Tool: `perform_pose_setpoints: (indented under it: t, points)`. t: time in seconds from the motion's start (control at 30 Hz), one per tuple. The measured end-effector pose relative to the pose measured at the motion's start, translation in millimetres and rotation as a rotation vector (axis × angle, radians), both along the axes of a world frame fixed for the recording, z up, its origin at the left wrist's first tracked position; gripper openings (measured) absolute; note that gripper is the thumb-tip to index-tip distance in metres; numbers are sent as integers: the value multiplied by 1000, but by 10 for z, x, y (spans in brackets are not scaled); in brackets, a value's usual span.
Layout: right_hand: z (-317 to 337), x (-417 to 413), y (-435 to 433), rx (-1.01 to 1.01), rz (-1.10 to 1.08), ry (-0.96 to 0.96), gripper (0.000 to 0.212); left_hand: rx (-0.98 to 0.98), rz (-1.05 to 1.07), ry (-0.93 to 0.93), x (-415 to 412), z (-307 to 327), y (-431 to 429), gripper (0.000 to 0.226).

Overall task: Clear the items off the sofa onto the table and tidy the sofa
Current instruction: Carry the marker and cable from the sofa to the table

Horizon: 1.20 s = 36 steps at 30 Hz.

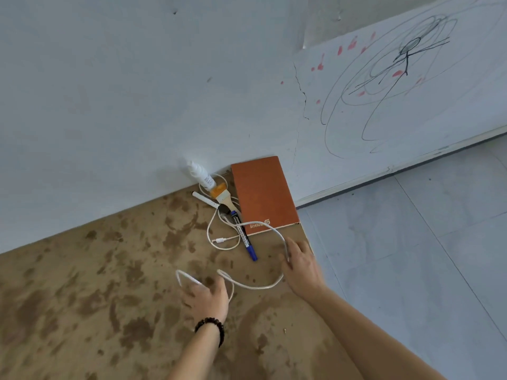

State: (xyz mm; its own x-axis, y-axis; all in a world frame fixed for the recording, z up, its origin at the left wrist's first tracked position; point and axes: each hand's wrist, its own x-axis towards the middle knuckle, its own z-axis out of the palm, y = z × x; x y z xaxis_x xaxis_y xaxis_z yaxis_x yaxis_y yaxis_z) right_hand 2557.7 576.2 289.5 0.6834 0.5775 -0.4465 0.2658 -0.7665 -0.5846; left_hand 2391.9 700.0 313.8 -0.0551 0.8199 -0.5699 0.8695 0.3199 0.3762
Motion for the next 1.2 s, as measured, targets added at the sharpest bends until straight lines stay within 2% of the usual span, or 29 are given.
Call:
perform_pose_setpoints:
  t: [0.13, 0.2, 0.27, 0.33, 0.47, 0.6, 0.73, 0.87, 0.97, 1.07, 1.2]
  points:
    - [-9, -3, -122, -32, 78, 21, 57, -123, -109, -183, 241, 78, 21, 80]
    - [-23, 24, -144, -39, 114, 11, 59, -199, -172, -228, 386, 143, 17, 60]
    - [-13, 37, -150, -59, 147, -8, 61, -207, -242, -291, 472, 251, -22, 30]
    - [23, 40, -161, -89, 171, -8, 62, -182, -263, -321, 515, 399, -101, 16]
    - [169, 20, -216, -37, 177, 14, 74, -9, -240, -308, 335, 701, -267, 53]
    - [385, -57, -242, 162, 194, -115, 81, 147, -223, -459, -108, 1018, -505, 54]
    - [738, -297, -303, 266, 159, -124, 62, 315, -187, -510, -641, 1396, -710, 50]
    - [1059, -857, -481, 355, 343, -140, 43, 407, -61, -512, -1431, 1653, -1107, 52]
    - [1259, -1560, -725, 432, 511, -131, 38, 460, 95, -523, -2212, 1764, -1750, 49]
    - [1435, -2446, -1109, 526, 653, -37, 39, 539, 326, -496, -3115, 1763, -2600, 40]
    - [1568, -3730, -1766, 539, 749, 147, 37, 666, 635, -432, -4470, 1747, -3820, 34]
